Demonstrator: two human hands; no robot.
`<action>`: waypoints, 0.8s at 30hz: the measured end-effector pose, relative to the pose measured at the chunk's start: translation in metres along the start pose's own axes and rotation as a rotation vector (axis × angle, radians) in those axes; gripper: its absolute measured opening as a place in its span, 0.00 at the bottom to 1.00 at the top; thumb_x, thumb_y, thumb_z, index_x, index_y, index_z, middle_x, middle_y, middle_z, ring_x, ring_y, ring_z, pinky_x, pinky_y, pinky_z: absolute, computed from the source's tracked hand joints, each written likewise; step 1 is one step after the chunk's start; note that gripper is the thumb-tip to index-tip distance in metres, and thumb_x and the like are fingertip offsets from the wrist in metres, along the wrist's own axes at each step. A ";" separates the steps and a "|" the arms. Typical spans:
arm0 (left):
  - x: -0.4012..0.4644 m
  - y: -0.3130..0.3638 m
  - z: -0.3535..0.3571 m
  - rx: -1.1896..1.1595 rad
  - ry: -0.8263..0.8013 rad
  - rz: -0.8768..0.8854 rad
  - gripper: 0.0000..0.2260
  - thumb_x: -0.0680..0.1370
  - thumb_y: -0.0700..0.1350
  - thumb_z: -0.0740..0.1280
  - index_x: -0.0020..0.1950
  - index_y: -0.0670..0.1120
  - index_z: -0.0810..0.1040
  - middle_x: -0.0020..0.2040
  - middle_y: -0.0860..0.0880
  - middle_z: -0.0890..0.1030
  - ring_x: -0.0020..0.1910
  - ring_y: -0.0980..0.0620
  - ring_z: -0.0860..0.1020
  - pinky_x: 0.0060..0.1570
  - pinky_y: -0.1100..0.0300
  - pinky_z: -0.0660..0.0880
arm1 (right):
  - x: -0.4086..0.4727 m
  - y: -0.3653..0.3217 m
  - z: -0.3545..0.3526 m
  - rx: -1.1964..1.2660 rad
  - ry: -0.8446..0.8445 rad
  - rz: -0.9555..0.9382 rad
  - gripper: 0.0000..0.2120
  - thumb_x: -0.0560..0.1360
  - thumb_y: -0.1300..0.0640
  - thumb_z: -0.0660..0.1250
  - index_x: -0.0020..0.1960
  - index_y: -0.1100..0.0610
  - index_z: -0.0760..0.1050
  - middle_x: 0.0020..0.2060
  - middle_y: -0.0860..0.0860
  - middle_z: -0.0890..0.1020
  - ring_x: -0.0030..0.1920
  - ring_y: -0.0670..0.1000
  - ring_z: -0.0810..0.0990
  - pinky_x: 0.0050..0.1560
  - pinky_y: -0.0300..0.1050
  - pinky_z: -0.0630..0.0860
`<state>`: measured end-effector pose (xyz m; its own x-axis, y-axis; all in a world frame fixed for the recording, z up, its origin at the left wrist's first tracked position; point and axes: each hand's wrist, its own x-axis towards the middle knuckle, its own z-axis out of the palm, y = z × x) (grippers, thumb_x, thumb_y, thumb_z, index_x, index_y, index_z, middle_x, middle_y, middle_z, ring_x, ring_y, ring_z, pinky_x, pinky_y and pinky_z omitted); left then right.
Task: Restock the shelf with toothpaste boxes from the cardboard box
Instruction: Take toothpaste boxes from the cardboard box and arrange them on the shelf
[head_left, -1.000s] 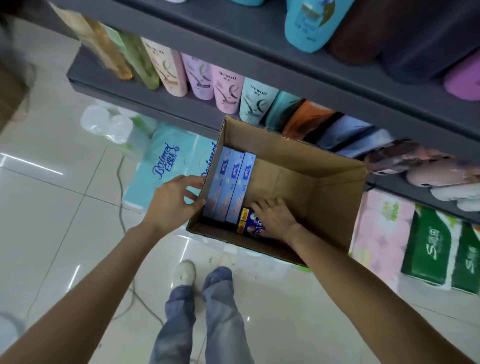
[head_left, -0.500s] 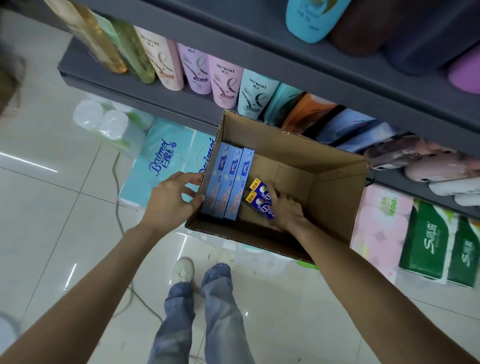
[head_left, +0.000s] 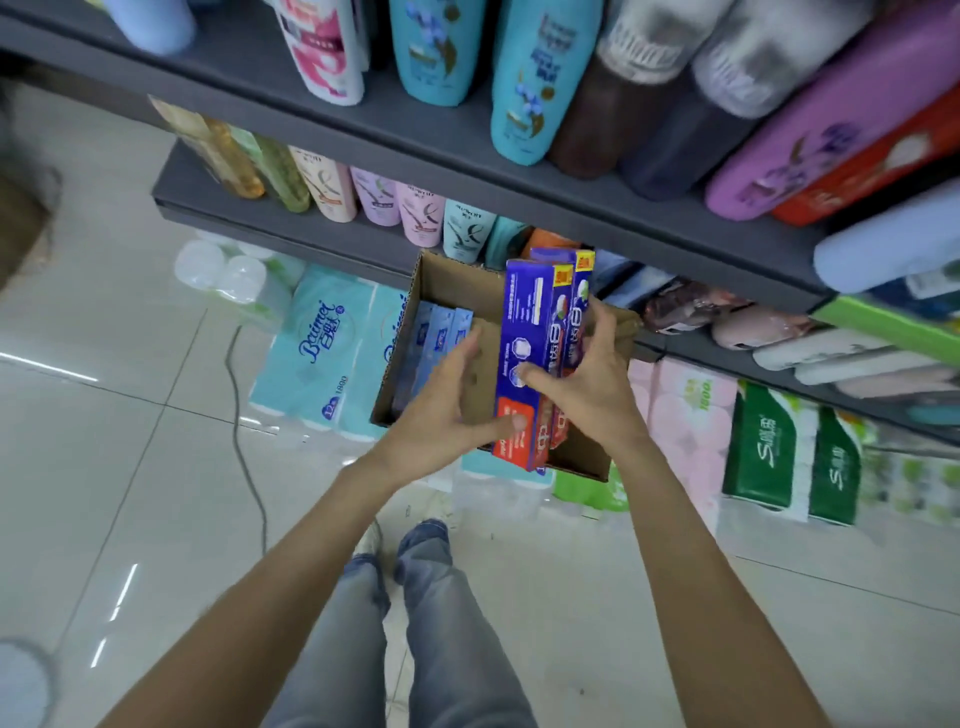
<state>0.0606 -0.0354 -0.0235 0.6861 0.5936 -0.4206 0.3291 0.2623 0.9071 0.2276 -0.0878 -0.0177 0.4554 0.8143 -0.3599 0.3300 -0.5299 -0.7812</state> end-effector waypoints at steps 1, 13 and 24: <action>-0.003 0.010 0.008 -0.023 -0.031 0.031 0.35 0.71 0.41 0.73 0.67 0.61 0.56 0.59 0.68 0.66 0.54 0.74 0.72 0.46 0.78 0.71 | -0.009 -0.015 -0.002 0.070 0.024 -0.008 0.42 0.67 0.54 0.77 0.71 0.52 0.54 0.64 0.46 0.73 0.57 0.43 0.75 0.61 0.48 0.74; -0.043 0.091 -0.056 -0.244 0.005 -0.177 0.31 0.60 0.47 0.77 0.62 0.48 0.73 0.44 0.51 0.85 0.40 0.53 0.83 0.44 0.57 0.79 | -0.070 -0.098 -0.039 -0.018 -0.008 -0.375 0.26 0.75 0.64 0.65 0.70 0.51 0.65 0.59 0.52 0.73 0.58 0.41 0.73 0.58 0.43 0.75; -0.058 0.144 -0.099 -0.173 -0.376 -0.246 0.45 0.43 0.57 0.83 0.56 0.45 0.75 0.43 0.45 0.84 0.39 0.50 0.83 0.39 0.59 0.80 | -0.058 -0.157 -0.072 -1.030 0.135 -1.050 0.35 0.66 0.50 0.76 0.69 0.51 0.65 0.67 0.55 0.72 0.67 0.56 0.68 0.68 0.56 0.61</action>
<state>0.0038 0.0434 0.1335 0.7993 0.1899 -0.5702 0.4199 0.5022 0.7559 0.2087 -0.0684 0.1623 -0.3054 0.9257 0.2231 0.9522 0.2969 0.0715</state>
